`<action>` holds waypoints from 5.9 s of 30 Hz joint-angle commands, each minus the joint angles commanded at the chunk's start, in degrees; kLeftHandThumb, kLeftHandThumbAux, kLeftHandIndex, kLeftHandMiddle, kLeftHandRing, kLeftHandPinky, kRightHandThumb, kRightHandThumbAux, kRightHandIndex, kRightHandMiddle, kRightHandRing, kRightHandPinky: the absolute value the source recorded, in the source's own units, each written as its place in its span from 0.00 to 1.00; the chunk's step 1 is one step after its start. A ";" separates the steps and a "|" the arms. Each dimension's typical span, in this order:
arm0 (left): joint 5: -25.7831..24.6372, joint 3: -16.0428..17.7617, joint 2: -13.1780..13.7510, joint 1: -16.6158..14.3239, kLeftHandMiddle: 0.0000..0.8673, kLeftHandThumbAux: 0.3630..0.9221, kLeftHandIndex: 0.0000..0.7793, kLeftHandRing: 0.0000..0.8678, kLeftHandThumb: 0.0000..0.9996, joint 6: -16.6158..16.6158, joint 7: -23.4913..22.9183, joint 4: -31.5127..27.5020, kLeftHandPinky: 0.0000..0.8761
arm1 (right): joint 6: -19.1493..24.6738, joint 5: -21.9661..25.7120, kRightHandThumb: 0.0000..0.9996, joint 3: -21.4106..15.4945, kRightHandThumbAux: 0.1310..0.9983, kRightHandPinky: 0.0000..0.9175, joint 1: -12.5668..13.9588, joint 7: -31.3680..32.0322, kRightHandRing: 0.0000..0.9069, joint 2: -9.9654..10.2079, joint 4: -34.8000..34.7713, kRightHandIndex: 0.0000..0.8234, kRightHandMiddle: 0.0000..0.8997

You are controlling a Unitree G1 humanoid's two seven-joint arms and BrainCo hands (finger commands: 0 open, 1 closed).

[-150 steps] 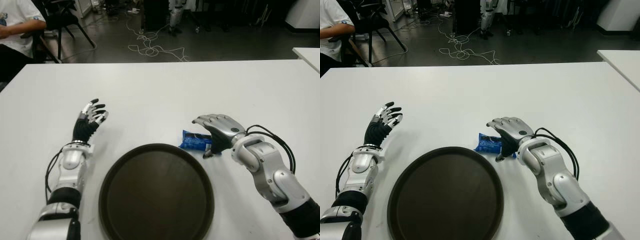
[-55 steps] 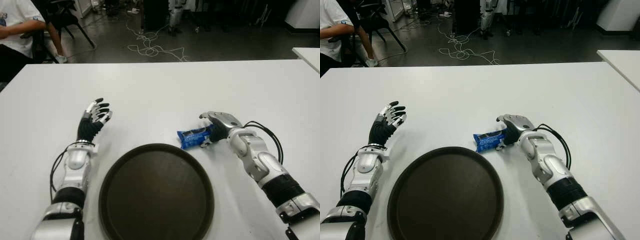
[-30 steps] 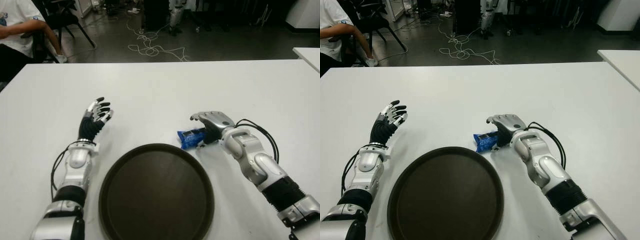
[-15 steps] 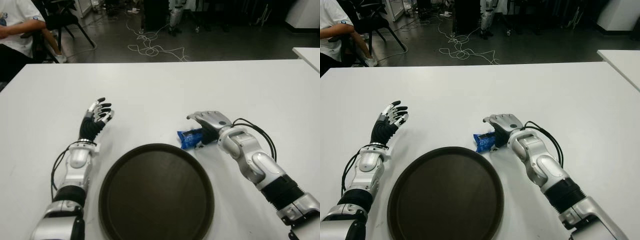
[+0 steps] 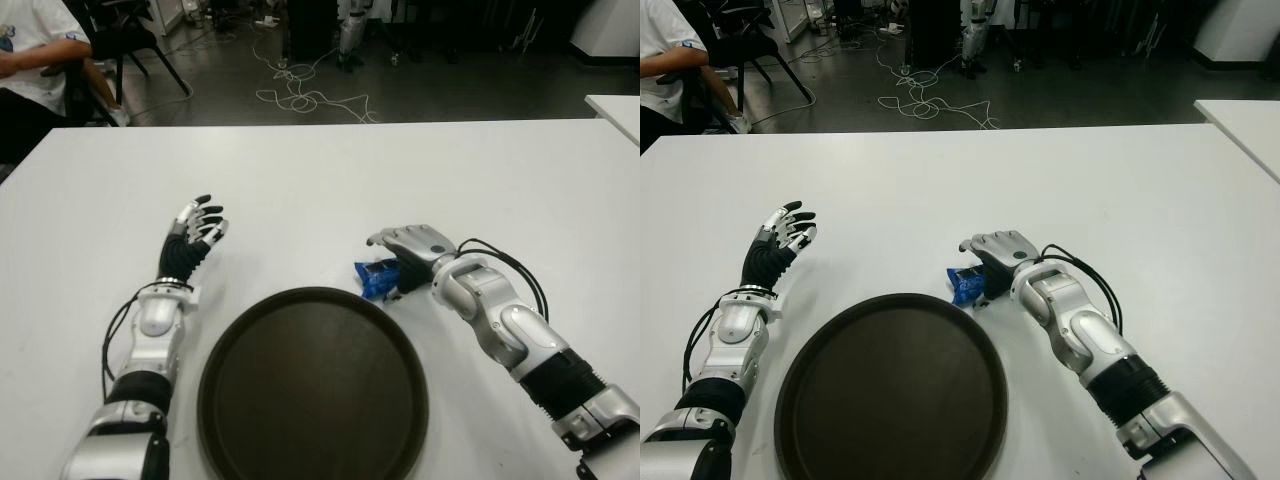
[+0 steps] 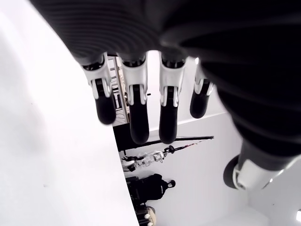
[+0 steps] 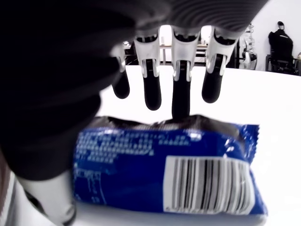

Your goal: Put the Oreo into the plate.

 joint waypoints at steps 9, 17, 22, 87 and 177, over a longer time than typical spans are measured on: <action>0.13 -0.07 0.02 0.46 0.29 0.40 0.19 0.26 0.14 0.07 0.25 -0.62 0.19 | -0.84 0.54 0.00 0.43 0.78 0.29 -1.16 -1.68 0.32 0.69 4.93 0.29 0.33; 0.00 0.03 -0.09 0.70 0.29 0.43 0.21 0.26 0.14 0.56 0.46 -1.29 0.22 | -0.23 0.58 0.00 0.95 0.77 0.29 -2.33 -1.87 0.31 1.82 8.44 0.29 0.33; 0.34 -0.08 0.01 0.89 0.29 0.42 0.21 0.26 0.13 0.88 0.89 -1.62 0.21 | 0.63 0.81 0.00 0.98 0.77 0.26 -2.55 -0.90 0.30 2.30 9.18 0.29 0.33; -0.10 -0.91 -0.92 2.59 0.28 0.41 0.21 0.26 0.13 2.06 1.03 -6.46 0.20 | -0.91 0.43 0.00 2.27 0.63 0.37 -6.93 -12.74 0.39 1.85 20.90 0.42 0.38; 0.48 -1.17 -0.97 1.32 0.29 0.42 0.21 0.26 0.13 1.36 2.08 -4.07 0.21 | -9.42 8.55 0.33 -8.48 0.78 0.84 -0.73 -24.19 0.86 3.14 -5.18 0.79 0.87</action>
